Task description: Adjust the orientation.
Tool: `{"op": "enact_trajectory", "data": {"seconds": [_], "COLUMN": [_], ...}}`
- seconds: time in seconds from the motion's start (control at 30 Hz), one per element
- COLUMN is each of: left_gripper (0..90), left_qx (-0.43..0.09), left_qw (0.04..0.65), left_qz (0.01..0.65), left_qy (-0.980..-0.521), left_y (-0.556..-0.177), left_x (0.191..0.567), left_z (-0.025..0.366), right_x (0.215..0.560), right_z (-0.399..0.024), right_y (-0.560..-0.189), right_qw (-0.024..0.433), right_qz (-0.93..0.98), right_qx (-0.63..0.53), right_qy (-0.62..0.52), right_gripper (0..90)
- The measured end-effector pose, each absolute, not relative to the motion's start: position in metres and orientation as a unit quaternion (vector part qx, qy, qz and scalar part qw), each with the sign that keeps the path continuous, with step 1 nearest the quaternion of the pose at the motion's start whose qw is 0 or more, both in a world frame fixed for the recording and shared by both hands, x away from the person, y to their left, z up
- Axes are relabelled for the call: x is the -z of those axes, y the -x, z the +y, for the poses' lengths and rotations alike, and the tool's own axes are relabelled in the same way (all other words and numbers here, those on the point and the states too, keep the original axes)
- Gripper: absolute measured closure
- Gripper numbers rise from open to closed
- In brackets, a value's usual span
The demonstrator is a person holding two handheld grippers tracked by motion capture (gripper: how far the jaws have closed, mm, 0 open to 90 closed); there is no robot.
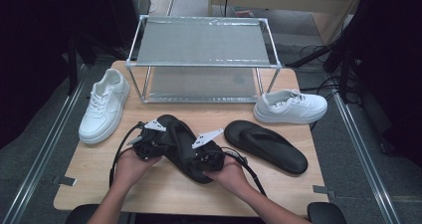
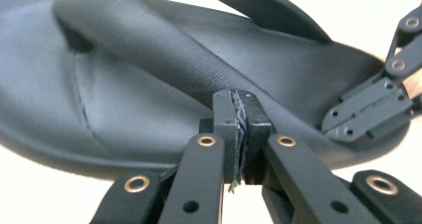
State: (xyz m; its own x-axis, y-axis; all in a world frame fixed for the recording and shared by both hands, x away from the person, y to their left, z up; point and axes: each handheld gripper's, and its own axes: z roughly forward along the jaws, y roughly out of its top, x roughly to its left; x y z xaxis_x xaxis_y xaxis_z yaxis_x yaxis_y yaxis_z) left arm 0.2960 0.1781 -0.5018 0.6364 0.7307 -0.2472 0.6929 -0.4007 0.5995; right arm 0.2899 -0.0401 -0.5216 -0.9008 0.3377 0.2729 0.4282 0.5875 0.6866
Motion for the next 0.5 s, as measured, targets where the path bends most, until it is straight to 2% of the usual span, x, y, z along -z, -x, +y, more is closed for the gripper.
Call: {"op": "enact_trajectory", "data": {"seconds": [0.5], "left_gripper": [88.5], "left_qx": [-0.009], "left_qw": [0.356], "left_qz": [0.434], "left_qy": [-0.828], "left_y": [-0.305], "left_x": [0.504], "left_z": [0.181], "right_x": [0.524], "right_z": [-0.024], "right_y": [-0.284], "right_qw": [0.044], "right_qz": [-0.885], "right_qx": [0.408], "right_qy": [0.219], "right_gripper": [90.0]}}
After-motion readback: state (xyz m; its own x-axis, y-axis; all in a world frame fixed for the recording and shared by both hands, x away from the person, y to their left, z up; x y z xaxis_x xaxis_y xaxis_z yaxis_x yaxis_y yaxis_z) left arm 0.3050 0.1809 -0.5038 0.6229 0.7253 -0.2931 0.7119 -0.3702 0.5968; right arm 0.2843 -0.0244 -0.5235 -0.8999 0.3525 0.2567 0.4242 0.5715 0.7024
